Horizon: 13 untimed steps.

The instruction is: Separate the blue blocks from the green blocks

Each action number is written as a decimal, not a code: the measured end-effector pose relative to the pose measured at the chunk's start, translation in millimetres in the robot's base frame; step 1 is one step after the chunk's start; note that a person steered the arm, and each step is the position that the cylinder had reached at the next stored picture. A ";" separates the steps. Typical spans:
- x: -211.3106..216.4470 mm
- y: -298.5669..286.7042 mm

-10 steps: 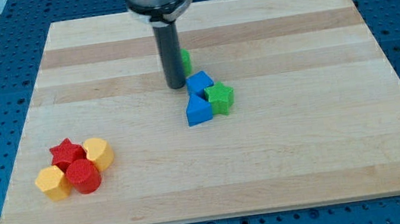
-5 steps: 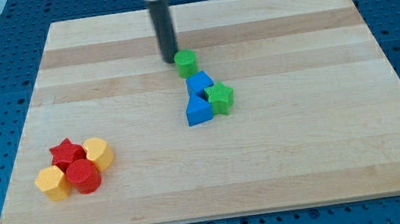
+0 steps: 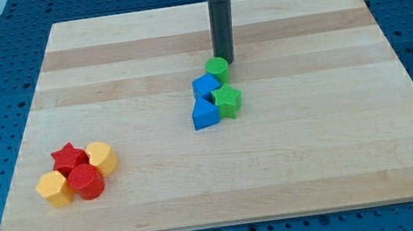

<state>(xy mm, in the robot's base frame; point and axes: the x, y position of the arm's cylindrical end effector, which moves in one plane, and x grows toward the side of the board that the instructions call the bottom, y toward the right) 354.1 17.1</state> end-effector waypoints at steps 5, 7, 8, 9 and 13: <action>52.7 -110.1; 11.0 -54.9; 36.5 7.1; 60.5 26.1; 65.3 -30.8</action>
<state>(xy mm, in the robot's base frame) 419.4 -13.6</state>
